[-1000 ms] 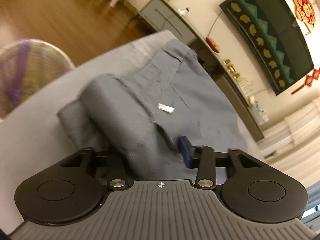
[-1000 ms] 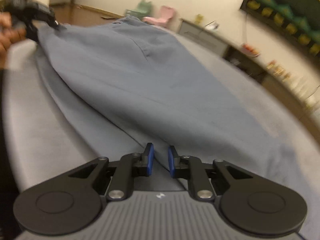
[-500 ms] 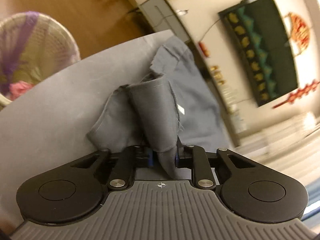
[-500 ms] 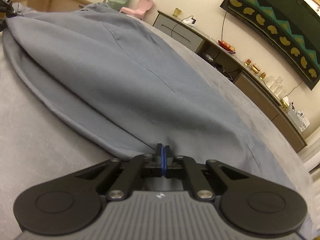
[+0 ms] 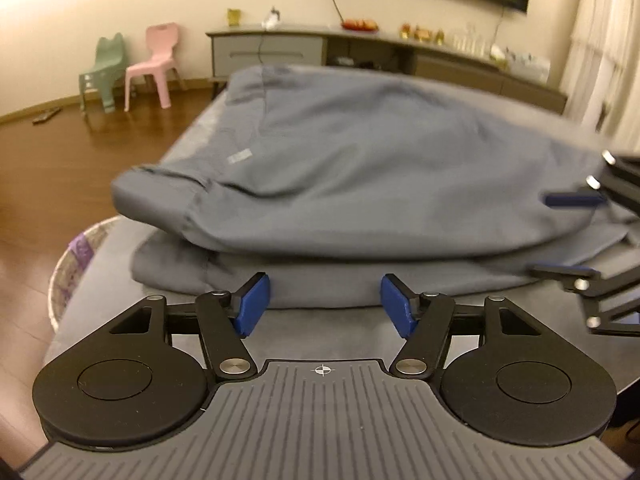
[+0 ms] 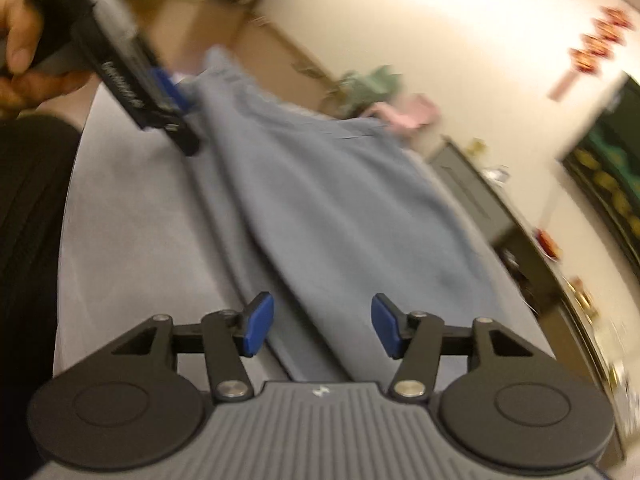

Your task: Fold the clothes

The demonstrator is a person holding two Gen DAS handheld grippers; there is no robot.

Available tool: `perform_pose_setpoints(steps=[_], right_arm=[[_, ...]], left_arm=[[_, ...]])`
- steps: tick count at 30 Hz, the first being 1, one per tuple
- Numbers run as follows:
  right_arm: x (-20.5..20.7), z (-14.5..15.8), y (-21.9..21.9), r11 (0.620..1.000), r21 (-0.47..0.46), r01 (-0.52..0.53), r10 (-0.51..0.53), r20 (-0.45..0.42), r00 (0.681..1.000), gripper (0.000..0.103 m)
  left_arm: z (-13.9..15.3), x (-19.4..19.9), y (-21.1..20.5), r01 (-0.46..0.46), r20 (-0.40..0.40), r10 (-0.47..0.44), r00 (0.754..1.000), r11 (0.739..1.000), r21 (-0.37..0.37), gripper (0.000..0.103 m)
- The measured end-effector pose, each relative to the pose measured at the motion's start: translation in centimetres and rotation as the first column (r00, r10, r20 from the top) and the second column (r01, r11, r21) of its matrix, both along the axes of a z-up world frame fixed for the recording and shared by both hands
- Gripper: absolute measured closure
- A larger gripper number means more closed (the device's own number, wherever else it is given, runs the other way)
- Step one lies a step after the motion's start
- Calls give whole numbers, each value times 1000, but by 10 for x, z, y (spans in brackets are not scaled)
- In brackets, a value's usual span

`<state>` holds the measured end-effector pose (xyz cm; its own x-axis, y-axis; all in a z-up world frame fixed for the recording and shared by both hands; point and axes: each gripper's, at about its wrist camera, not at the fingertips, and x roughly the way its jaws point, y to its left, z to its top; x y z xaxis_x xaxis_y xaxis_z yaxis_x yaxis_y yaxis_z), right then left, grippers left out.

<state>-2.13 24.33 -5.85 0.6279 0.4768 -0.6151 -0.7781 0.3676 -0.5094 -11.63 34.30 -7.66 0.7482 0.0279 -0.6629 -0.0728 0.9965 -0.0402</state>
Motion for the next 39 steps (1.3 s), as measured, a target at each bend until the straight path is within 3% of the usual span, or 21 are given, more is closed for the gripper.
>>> perform_pose_setpoints(steps=[2, 4, 5, 6, 10, 17, 19, 20, 21, 23, 25, 28, 31, 35, 39], right_arm=[[-2, -8, 16, 1000, -17, -20, 19, -6, 1000, 53], [8, -7, 24, 1000, -25, -1, -1, -69, 998, 76], [14, -5, 27, 1000, -29, 10, -13, -106, 994, 101], [17, -4, 28, 1000, -24, 18, -21, -123, 992, 102], [-5, 5, 16, 1000, 18, -7, 9, -118, 993, 102], [-24, -12, 16, 1000, -12, -1, 0, -77, 997, 100], [-27, -7, 7, 1000, 4, 27, -27, -48, 999, 84], [-29, -1, -8, 998, 28, 53, -52, -43, 998, 67], [-30, 8, -31, 994, 60, 87, -84, -45, 995, 58], [-34, 24, -76, 980, 125, 153, -148, -53, 988, 57], [-30, 30, -134, 947, 144, 287, -281, -57, 958, 57], [-22, 24, -214, 879, 117, 462, -460, -45, 887, 58], [-14, 10, -260, 856, 38, 516, -515, -21, 857, 59], [-7, -5, -249, 893, -43, 447, -445, 43, 894, 59], [2, -18, -232, 919, -124, 374, -364, 99, 926, 60]], left_arm=[[-7, 6, -2, 4, -14, -4, 1000, 1000, 30, 46], [-8, 8, -2, 2, -21, -1, 1000, 999, 36, 43], [-8, 9, -1, -2, -22, 3, 1000, 999, 37, 42], [-8, 10, 0, -7, -22, 8, 1000, 999, 37, 42], [-6, 13, 4, -27, -19, 28, 999, 999, 37, 40], [-2, 18, 12, -63, -14, 63, 998, 997, 37, 39], [1, 11, 18, -90, -15, 91, 996, 995, 52, 41], [2, 6, 21, -114, -16, 115, 993, 992, 61, 42], [3, 1, 24, -144, -21, 146, 989, 987, 66, 42], [10, -12, 24, -164, -20, 166, 986, 984, 71, 46], [18, -25, 23, -171, -12, 172, 985, 982, 75, 51], [37, -32, -11, -52, 28, 50, 998, 993, 102, 50], [31, -12, -64, 102, 3, -103, 995, 991, 89, 47], [25, 14, -134, 303, -27, -302, 953, 951, 67, 47], [18, 40, -205, 491, -52, -489, 870, 870, 38, 49]])
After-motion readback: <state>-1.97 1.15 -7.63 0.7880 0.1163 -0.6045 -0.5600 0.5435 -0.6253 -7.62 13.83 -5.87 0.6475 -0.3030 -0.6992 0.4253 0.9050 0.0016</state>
